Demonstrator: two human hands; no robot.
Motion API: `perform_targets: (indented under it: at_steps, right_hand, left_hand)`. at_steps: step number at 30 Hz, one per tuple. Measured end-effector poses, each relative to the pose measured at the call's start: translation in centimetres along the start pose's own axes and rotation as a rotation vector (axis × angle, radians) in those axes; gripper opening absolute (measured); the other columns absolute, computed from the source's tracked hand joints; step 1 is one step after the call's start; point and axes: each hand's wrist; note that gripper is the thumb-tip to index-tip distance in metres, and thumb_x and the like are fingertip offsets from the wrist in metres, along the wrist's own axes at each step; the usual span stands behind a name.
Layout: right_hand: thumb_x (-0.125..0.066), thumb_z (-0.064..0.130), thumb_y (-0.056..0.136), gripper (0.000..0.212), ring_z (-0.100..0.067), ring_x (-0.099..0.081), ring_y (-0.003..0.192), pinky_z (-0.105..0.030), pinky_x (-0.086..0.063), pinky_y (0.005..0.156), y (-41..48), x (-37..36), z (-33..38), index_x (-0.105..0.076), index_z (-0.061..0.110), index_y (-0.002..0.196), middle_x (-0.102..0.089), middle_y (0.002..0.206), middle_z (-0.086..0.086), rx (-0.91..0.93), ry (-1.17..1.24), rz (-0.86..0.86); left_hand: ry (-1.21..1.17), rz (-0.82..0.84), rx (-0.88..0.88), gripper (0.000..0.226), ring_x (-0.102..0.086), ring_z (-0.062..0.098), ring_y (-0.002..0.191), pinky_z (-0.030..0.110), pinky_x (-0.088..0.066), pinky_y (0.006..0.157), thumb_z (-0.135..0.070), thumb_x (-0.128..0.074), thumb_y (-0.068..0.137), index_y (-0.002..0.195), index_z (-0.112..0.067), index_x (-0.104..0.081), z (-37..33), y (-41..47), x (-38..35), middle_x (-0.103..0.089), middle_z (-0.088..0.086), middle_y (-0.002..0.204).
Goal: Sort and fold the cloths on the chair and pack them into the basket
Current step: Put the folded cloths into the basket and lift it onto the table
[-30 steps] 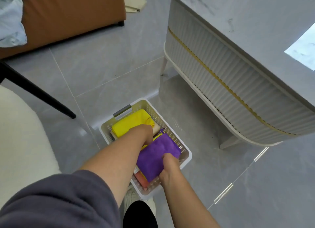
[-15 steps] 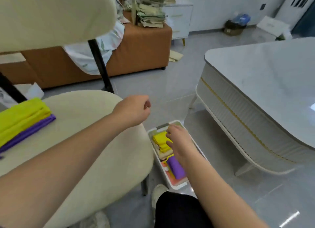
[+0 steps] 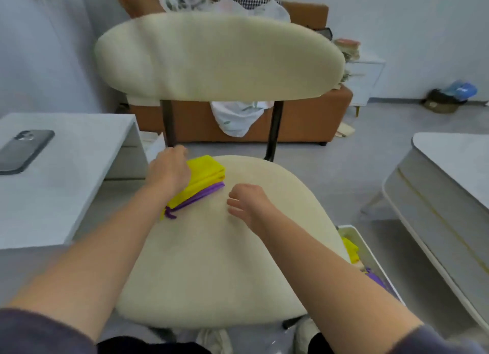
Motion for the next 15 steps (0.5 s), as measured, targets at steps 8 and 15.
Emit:
perform_targets:
  at_steps: [8,15]
  right_hand:
    - [-0.043,0.007,0.092,0.027,-0.036,-0.061,0.088,-0.038,-0.051,0.074,2.1,-1.4,-0.4,-0.051,0.000,0.117,-0.056,0.099,-0.033,-0.175,0.198,0.073]
    - [-0.052,0.017,0.093,0.031,-0.019,-0.057,0.082,-0.032,-0.048,0.071,1.2,1.3,-1.2,-0.048,0.003,0.120,-0.053,0.092,-0.027,-0.176,0.271,0.116]
  left_hand:
    - [0.130,0.653,0.133,0.082,-0.044,0.032,0.127,0.036,-0.040,0.095,-0.051,-0.064,0.083,0.143,-0.006,-0.032,-0.7,3.4,0.7,-0.037,0.014,0.146]
    - [-0.001,0.598,0.190,0.103,-0.032,0.034,0.136,0.037,-0.035,0.103,-0.056,-0.066,0.077,0.148,-0.002,-0.015,-2.0,1.6,-0.4,-0.021,0.016,0.154]
Point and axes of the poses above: each hand's wrist, its own y-axis towards the middle knuckle, its own x-axis out of the back of the hand, z = x × y
